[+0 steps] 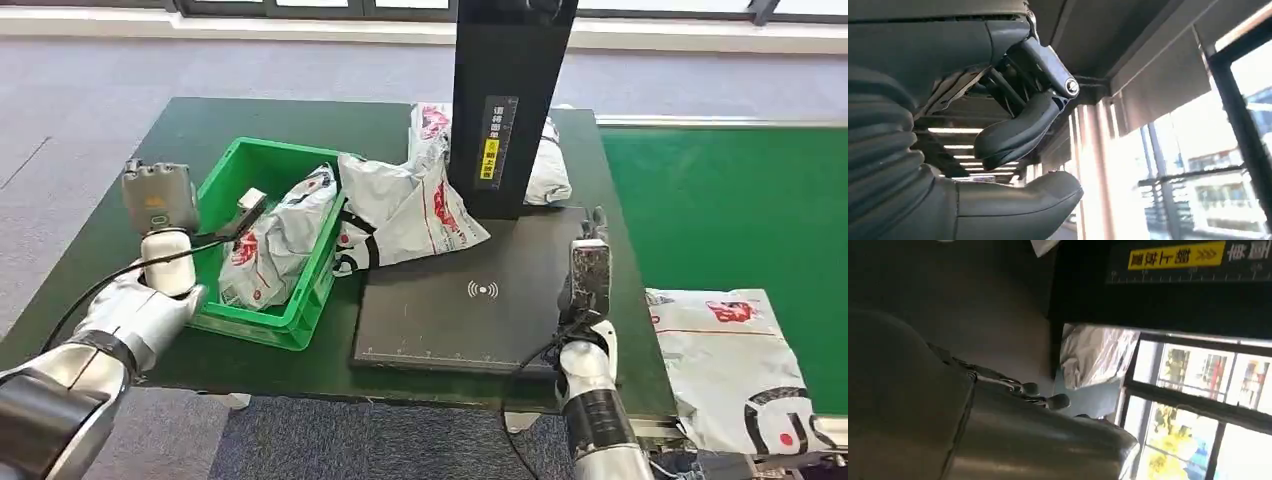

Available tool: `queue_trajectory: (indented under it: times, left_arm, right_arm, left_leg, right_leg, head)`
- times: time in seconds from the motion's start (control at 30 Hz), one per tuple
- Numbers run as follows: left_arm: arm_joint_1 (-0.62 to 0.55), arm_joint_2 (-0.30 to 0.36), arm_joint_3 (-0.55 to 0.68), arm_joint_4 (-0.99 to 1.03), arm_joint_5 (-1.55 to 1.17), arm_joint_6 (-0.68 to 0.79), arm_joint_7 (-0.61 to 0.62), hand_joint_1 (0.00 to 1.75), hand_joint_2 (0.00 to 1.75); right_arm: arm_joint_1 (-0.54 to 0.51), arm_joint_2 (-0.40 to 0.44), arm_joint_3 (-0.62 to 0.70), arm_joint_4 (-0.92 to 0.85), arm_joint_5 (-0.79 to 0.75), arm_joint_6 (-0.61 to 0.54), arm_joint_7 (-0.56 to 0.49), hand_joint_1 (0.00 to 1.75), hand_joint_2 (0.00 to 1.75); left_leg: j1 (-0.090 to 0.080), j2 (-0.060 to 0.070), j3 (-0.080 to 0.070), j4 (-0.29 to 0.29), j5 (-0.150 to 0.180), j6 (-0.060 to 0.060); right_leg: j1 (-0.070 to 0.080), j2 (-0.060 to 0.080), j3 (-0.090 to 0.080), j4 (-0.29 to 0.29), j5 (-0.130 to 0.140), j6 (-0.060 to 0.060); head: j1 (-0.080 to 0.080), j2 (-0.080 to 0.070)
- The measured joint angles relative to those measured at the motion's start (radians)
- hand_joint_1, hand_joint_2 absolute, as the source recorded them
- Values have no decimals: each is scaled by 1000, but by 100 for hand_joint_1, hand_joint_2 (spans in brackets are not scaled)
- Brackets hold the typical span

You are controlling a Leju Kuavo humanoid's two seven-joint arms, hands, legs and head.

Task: Moved the parcel from conveyor to table for the left to box.

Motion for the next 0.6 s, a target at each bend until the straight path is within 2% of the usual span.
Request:
queue_trajectory:
  times: [0.07, 0.13, 0.2, 0.3, 0.37, 0.43, 0.5, 0.6]
  left_arm:
    - [11, 5, 9, 26, 3, -32, 3, 0, 175]
    - [30, 10, 31, 27, 35, 17, -37, 0, 175]
    - [66, 9, 99, -7, 138, 83, -191, 0, 175]
    - [112, -34, 256, -91, 252, 96, -501, 0, 175]
    - [123, -102, 433, -128, 407, 97, -822, 0, 175]
    - [123, -176, 593, -130, 591, 97, -1088, 0, 175]
    - [123, -242, 707, -129, 768, 96, -1257, 0, 175]
    - [122, -316, 782, -137, 938, 70, -1339, 0, 175]
  right_arm:
    - [-28, -4, 15, 50, -12, 1, -11, 0, 0]
    - [-50, -10, 29, 95, -33, 1, -23, 0, 0]
    - [-70, -18, 39, 142, -63, 0, -40, 0, 0]
    - [-86, -27, 47, 185, -93, -2, -56, 0, 0]
    - [-92, -32, 50, 209, -113, -2, -61, 0, 0]
    - [-104, -35, 64, 236, -133, -2, -67, 0, 0]
    - [-120, -35, 80, 267, -150, -2, -78, 0, 0]
    - [-141, -35, 98, 302, -166, -7, -80, 0, 0]
  left_leg:
    - [0, 0, 0, 0, 0, -1]
    - [1, 0, 0, 0, 0, -1]
    - [1, -1, 0, 0, 0, -1]
    - [0, -1, -1, 1, 0, -1]
    - [0, -3, -2, 1, 0, 0]
    - [-1, -2, -2, 1, 0, 0]
    - [-2, -1, -2, 1, 0, 1]
    - [-2, 0, -2, 2, 0, 1]
  right_leg:
    - [1, 0, 0, 0, 0, 0]
    - [1, 0, 0, 0, 0, 0]
    - [1, 0, -1, 0, 0, 0]
    - [0, 0, -2, 0, 0, 0]
    - [0, -2, -1, 0, 0, 0]
    - [-1, -2, -1, -1, 1, 1]
    - [-3, -1, -2, -1, 2, 3]
    - [-2, 0, -2, -1, 2, 3]
  head:
    - [0, 0]
    - [0, 0]
    - [0, 0]
    - [0, 0]
    - [0, 0]
    - [0, 0]
    - [0, 0]
    - [0, 0]
